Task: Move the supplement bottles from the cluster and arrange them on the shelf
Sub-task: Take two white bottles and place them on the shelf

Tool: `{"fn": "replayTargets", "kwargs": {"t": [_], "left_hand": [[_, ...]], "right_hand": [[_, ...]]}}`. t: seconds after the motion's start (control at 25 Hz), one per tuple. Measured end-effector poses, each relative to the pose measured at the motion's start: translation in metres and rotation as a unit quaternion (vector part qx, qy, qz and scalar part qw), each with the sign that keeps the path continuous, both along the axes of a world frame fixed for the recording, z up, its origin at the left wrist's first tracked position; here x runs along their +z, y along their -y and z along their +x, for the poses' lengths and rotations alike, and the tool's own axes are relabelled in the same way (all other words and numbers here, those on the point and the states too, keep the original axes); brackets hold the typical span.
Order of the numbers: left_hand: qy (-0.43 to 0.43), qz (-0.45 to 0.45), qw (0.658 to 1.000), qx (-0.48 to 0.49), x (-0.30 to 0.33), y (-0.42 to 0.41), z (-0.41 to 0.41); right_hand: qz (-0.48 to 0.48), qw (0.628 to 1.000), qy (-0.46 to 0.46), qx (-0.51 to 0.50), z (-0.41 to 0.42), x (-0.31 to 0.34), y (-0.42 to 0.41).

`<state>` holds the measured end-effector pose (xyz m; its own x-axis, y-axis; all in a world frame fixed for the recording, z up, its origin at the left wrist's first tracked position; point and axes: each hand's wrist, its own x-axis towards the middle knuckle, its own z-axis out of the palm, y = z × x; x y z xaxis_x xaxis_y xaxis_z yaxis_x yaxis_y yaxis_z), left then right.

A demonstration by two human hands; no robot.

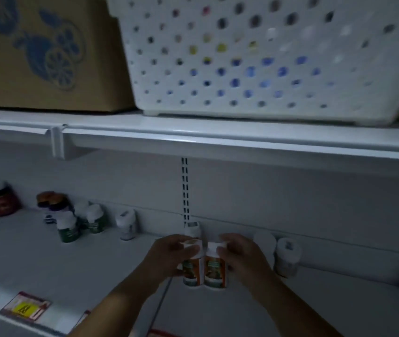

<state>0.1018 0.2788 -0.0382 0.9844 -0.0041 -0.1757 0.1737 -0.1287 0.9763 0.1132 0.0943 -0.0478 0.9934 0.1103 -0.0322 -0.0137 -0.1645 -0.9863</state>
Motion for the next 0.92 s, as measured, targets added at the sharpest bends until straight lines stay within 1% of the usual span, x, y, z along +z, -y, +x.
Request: {"fn": "replayTargets", "kwargs": {"t": [0.08, 0.12, 0.2, 0.28, 0.44, 0.52, 0.56, 0.6, 0.64, 0.68, 0.76, 0.8, 0.84, 0.92], "left_hand": [[-0.002, 0.006, 1.000, 0.007, -0.009, -0.022, 0.019], [0.003, 0.023, 1.000, 0.002, -0.014, -0.028, 0.030], [0.031, 0.078, 0.996, -0.011, -0.025, -0.034, 0.049], [0.069, 0.143, 0.987, -0.021, -0.037, -0.035, 0.061], [0.111, 0.211, 0.970, -0.040, -0.041, -0.034, 0.061], [0.137, 0.199, 0.969, -0.047, -0.033, -0.034, 0.057], [0.173, 0.196, 0.965, -0.037, -0.028, -0.031, 0.055], [0.225, 0.201, 0.953, -0.020, -0.023, -0.028, 0.054], [0.270, 0.223, 0.936, -0.018, -0.015, -0.021, 0.053], [0.310, 0.245, 0.918, -0.039, -0.007, -0.011, 0.052], [0.372, 0.283, 0.875, -0.125, 0.007, 0.018, 0.051], [0.394, 0.291, 0.855, -0.170, 0.016, 0.037, 0.048], [0.402, 0.294, 0.843, -0.204, 0.021, 0.058, 0.045], [0.415, 0.287, 0.828, -0.245, 0.028, 0.105, 0.036]], "right_hand": [[-0.072, 0.997, 0.033, -0.025, 0.024, -0.011, -0.020], [-0.099, 0.993, 0.046, -0.046, 0.036, -0.015, -0.025], [-0.149, 0.982, 0.064, -0.093, 0.055, -0.027, -0.027], [-0.221, 0.967, 0.065, -0.112, 0.065, -0.035, -0.028], [-0.280, 0.953, 0.076, -0.089, 0.071, -0.038, -0.041], [-0.343, 0.934, 0.075, -0.069, 0.066, -0.031, -0.044], [-0.362, 0.926, 0.085, -0.066, 0.059, -0.024, -0.045], [-0.370, 0.920, 0.113, -0.070, 0.050, -0.019, -0.043], [-0.384, 0.905, 0.161, -0.088, 0.041, -0.017, -0.036], [-0.396, 0.887, 0.215, -0.104, 0.032, -0.013, -0.026], [-0.450, 0.847, 0.261, -0.104, 0.006, 0.000, 0.005], [-0.475, 0.831, 0.264, -0.115, -0.007, 0.005, 0.025], [-0.493, 0.820, 0.259, -0.134, -0.021, 0.008, 0.048], [-0.527, 0.809, 0.208, -0.158, -0.049, 0.008, 0.097]]}}
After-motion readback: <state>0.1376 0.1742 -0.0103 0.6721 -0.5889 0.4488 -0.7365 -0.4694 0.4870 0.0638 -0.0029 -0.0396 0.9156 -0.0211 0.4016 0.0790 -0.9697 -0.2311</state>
